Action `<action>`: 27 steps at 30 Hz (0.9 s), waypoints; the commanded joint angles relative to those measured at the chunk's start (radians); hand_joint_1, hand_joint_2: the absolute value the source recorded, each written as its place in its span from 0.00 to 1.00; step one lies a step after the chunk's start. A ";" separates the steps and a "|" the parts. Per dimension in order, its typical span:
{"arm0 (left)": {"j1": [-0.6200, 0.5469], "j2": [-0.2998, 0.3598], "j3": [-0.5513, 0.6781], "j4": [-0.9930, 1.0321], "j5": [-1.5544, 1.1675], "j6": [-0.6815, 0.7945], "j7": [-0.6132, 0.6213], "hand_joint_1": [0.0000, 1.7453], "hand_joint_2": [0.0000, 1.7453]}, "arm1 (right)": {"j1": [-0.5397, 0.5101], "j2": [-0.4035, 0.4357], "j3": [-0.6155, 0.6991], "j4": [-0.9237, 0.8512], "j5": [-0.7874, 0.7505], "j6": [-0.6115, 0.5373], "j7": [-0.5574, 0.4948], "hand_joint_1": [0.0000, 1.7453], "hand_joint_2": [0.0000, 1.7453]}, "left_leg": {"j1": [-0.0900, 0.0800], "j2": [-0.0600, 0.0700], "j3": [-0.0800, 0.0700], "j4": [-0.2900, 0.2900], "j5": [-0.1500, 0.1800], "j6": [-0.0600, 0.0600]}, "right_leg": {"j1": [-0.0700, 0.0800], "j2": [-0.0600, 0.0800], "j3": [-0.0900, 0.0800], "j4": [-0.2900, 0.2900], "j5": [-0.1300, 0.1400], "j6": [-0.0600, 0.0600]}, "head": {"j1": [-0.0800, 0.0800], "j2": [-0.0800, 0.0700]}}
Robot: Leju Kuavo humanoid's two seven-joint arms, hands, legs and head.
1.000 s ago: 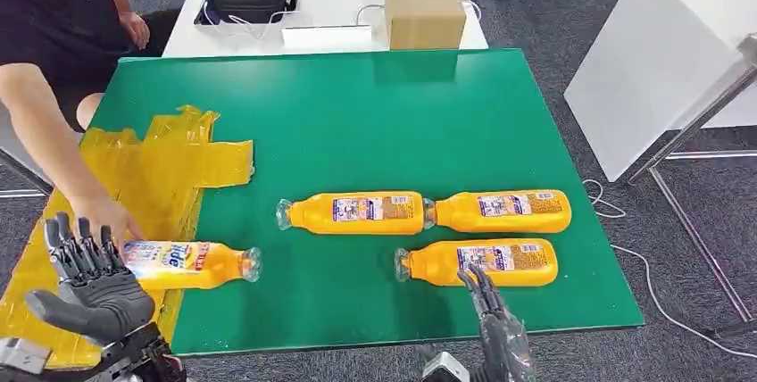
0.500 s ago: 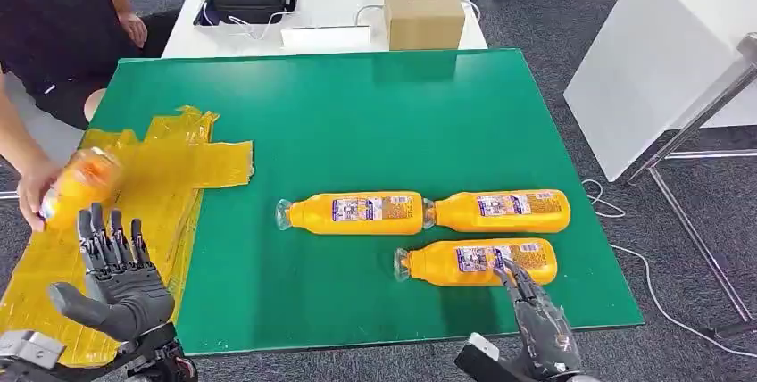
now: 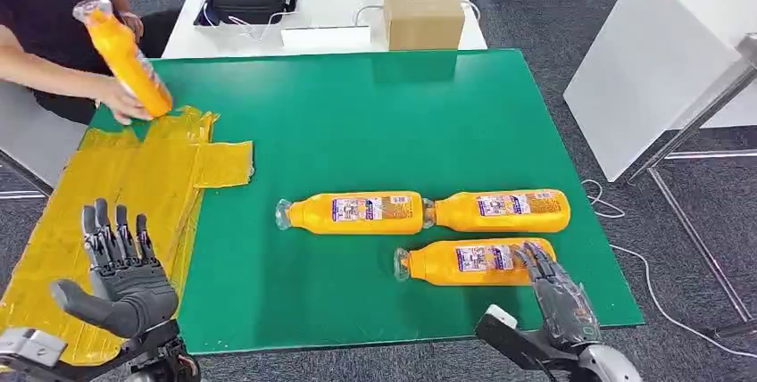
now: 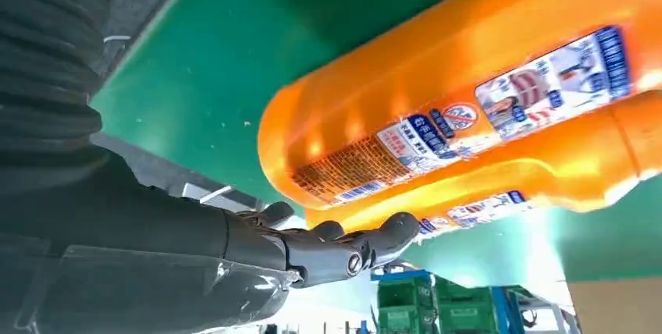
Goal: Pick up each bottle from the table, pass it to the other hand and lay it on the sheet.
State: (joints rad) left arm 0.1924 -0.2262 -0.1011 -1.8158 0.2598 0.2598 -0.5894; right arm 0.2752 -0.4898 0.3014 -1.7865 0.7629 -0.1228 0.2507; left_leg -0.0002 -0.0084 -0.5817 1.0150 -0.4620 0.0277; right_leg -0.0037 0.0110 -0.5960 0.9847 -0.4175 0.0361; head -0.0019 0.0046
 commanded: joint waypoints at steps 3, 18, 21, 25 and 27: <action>-0.024 0.010 -0.013 0.047 0.006 -0.003 0.009 0.00 0.00 | -0.077 0.068 -0.028 0.138 0.012 0.022 -0.020 0.00 1.00 | 0.001 0.001 0.007 -0.003 -0.001 -0.002 | 0.001 -0.001 0.007 -0.003 -0.001 -0.001 | 0.000 0.000; -0.050 0.018 -0.028 0.045 0.034 -0.009 0.027 0.00 0.00 | -0.256 0.128 0.063 0.293 0.085 0.131 -0.027 0.00 1.00 | 0.001 0.004 0.006 -0.003 -0.001 -0.001 | 0.001 0.003 0.005 -0.003 0.001 -0.001 | 0.000 0.000; -0.049 0.017 -0.023 0.055 0.043 -0.010 0.026 0.00 0.00 | -0.271 0.120 0.097 0.336 0.098 0.171 -0.019 0.00 1.00 | 0.001 0.003 0.006 -0.003 0.000 -0.001 | 0.001 0.001 0.006 -0.003 0.000 -0.001 | 0.000 0.000; -0.062 0.025 -0.030 0.051 0.051 -0.010 0.031 0.00 0.00 | -0.321 0.116 0.162 0.407 0.116 0.259 -0.002 0.00 1.00 | 0.001 0.002 0.005 -0.002 0.000 -0.001 | 0.001 0.001 0.004 -0.002 0.001 0.000 | 0.000 0.000; -0.070 0.033 -0.037 0.053 0.061 -0.002 0.036 0.00 0.00 | -0.336 0.092 0.197 0.426 0.080 0.321 0.007 0.18 1.00 | 0.001 0.002 0.005 -0.002 0.000 -0.001 | 0.001 0.001 0.004 -0.002 0.001 0.000 | 0.000 0.000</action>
State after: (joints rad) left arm 0.1634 -0.2258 -0.1202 -1.8154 0.3021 0.2510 -0.5638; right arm 0.0387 -0.4002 0.3563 -1.5541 0.8721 0.0729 0.2381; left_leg -0.0001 -0.0078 -0.5807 1.0150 -0.4618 0.0279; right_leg -0.0035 0.0112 -0.5953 0.9850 -0.4174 0.0362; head -0.0023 0.0046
